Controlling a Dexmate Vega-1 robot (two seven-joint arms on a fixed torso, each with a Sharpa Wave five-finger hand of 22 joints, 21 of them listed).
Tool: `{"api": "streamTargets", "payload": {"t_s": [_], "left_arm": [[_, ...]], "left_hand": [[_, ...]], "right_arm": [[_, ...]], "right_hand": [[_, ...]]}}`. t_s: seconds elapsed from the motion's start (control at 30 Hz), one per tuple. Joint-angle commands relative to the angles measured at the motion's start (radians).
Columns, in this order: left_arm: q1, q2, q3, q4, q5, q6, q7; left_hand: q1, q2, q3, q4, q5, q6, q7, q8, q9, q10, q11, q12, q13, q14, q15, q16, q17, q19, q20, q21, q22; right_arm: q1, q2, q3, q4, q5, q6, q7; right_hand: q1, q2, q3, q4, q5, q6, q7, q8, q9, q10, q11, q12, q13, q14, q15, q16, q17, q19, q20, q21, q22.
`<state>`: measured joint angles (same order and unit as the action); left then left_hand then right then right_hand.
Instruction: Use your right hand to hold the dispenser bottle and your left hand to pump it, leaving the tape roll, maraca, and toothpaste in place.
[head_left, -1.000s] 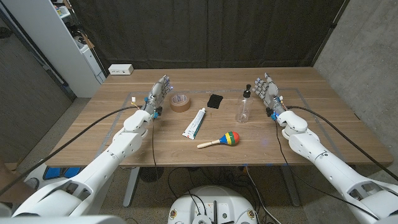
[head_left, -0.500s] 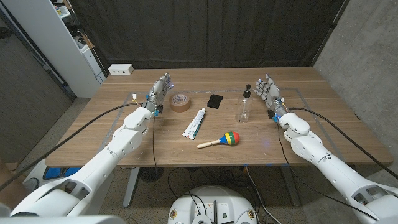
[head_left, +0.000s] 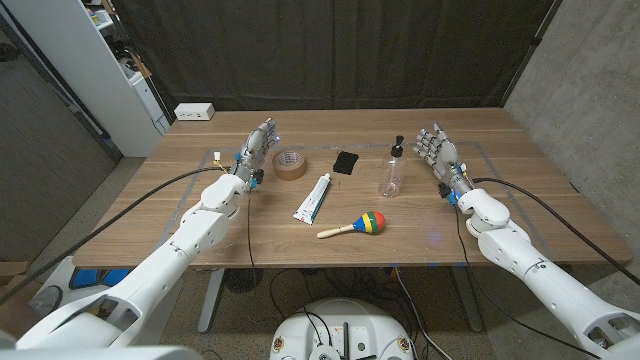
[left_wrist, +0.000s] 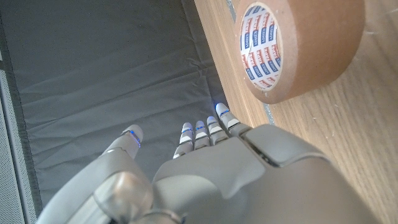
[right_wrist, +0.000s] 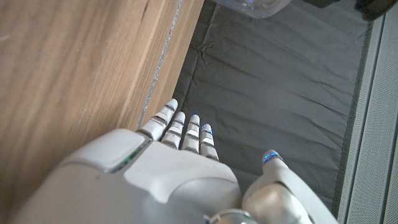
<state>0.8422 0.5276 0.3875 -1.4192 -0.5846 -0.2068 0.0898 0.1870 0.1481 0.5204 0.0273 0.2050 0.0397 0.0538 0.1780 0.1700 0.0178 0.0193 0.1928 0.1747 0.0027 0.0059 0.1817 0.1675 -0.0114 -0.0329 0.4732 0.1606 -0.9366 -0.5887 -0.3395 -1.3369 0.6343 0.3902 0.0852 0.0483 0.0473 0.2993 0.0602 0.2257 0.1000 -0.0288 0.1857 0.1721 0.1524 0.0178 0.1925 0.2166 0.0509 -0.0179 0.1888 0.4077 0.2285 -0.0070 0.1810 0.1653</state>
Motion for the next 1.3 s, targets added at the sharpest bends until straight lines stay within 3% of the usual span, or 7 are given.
{"api": "streamTargets", "payload": {"t_s": [0.03, 0.27, 0.47, 0.7, 0.87, 1.13, 1.3], "left_arm": [[0.022, 0.003, -0.019, -0.018, -0.032, 0.02, 0.011], [0.018, 0.015, -0.023, -0.036, -0.037, 0.05, 0.021], [0.02, 0.038, -0.025, -0.071, -0.047, 0.1, 0.026], [0.061, 0.031, -0.045, -0.093, -0.078, 0.09, 0.043], [0.101, 0.053, -0.062, -0.141, -0.097, 0.112, 0.062], [0.14, 0.062, -0.081, -0.196, -0.103, 0.111, 0.102], [0.159, 0.058, -0.089, -0.221, -0.101, 0.107, 0.131]], "left_hand": [[0.014, -0.004, 0.005, -0.011, -0.002, 0.006, -0.004, 0.005, 0.002, 0.011, 0.001, 0.004, 0.002, 0.012, 0.005, 0.005, 0.001, 0.009, -0.054, -0.007, 0.002], [0.016, -0.004, 0.008, -0.018, -0.004, 0.007, -0.006, 0.005, 0.002, 0.016, -0.004, 0.005, 0.002, 0.016, 0.003, 0.005, 0.001, 0.013, -0.055, -0.012, 0.002], [0.019, -0.003, 0.016, -0.031, -0.006, 0.026, -0.017, 0.01, 0.002, 0.027, -0.017, 0.007, 0.002, 0.027, -0.004, 0.006, 0.001, 0.024, -0.057, -0.02, 0.003], [0.018, -0.004, 0.02, -0.038, -0.008, 0.035, -0.015, 0.011, 0.003, 0.035, -0.022, 0.009, 0.002, 0.035, -0.006, 0.007, 0.002, 0.029, -0.057, -0.026, 0.003], [0.017, -0.004, 0.023, -0.044, -0.009, 0.044, -0.015, 0.013, 0.003, 0.045, -0.024, 0.011, 0.002, 0.043, -0.009, 0.007, 0.002, 0.039, -0.058, -0.03, 0.003], [0.015, -0.004, 0.027, -0.049, -0.011, 0.052, -0.014, 0.013, 0.003, 0.058, -0.026, 0.013, 0.002, 0.053, -0.01, 0.008, 0.002, 0.048, -0.057, -0.035, 0.003], [0.013, -0.003, 0.029, -0.051, -0.011, 0.057, -0.013, 0.013, 0.003, 0.061, -0.027, 0.013, 0.002, 0.057, -0.011, 0.008, 0.003, 0.051, -0.057, -0.039, 0.003]], "right_arm": [[-0.064, -0.058, 0.025, -0.044, 0.011, 0.026, 0.039], [-0.085, -0.09, 0.034, -0.03, 0.008, 0.072, 0.096], [-0.112, -0.112, 0.045, -0.019, 0.004, 0.123, 0.133], [-0.132, -0.132, 0.048, -0.009, -0.001, 0.166, 0.171], [-0.126, -0.145, 0.043, 0.012, -0.004, 0.196, 0.22], [-0.113, -0.149, 0.033, 0.062, -0.044, 0.262, 0.245], [-0.087, -0.138, 0.021, 0.115, -0.057, 0.315, 0.277]], "right_hand": [[0.014, -0.022, 0.001, -0.016, 0.0, 0.006, -0.003, 0.003, 0.004, 0.005, -0.003, 0.001, -0.003, 0.004, 0.0, 0.004, -0.006, -0.013, -0.001, -0.004, 0.002], [0.038, -0.045, 0.0, -0.046, -0.002, 0.029, -0.008, 0.012, 0.005, 0.014, -0.006, 0.005, -0.01, 0.004, -0.001, 0.004, -0.024, -0.02, -0.001, 0.0, 0.002], [0.053, -0.057, -0.001, -0.063, -0.003, 0.007, -0.02, 0.003, 0.006, 0.013, -0.009, 0.005, -0.012, 0.007, -0.004, 0.005, -0.034, -0.017, -0.004, 0.003, 0.002], [0.081, -0.073, 0.001, -0.095, -0.003, -0.015, -0.016, 0.0, 0.008, -0.011, -0.015, -0.003, -0.015, -0.018, -0.004, -0.002, -0.051, -0.037, 0.002, -0.002, 0.003], [0.122, -0.081, 0.011, -0.131, -0.004, -0.04, -0.007, -0.001, 0.01, -0.043, -0.022, -0.008, -0.016, -0.039, 0.001, -0.004, -0.067, -0.054, 0.006, -0.002, 0.003], [0.244, -0.099, 0.041, -0.22, -0.014, -0.136, -0.018, -0.004, 0.013, -0.112, -0.03, -0.01, -0.015, -0.086, 0.008, -0.003, -0.105, -0.075, 0.015, 0.002, 0.003], [0.277, -0.104, 0.048, -0.23, -0.018, -0.169, -0.022, -0.005, 0.013, -0.146, -0.033, -0.012, -0.015, -0.118, 0.02, -0.006, -0.116, -0.093, 0.023, -0.001, 0.004]]}}
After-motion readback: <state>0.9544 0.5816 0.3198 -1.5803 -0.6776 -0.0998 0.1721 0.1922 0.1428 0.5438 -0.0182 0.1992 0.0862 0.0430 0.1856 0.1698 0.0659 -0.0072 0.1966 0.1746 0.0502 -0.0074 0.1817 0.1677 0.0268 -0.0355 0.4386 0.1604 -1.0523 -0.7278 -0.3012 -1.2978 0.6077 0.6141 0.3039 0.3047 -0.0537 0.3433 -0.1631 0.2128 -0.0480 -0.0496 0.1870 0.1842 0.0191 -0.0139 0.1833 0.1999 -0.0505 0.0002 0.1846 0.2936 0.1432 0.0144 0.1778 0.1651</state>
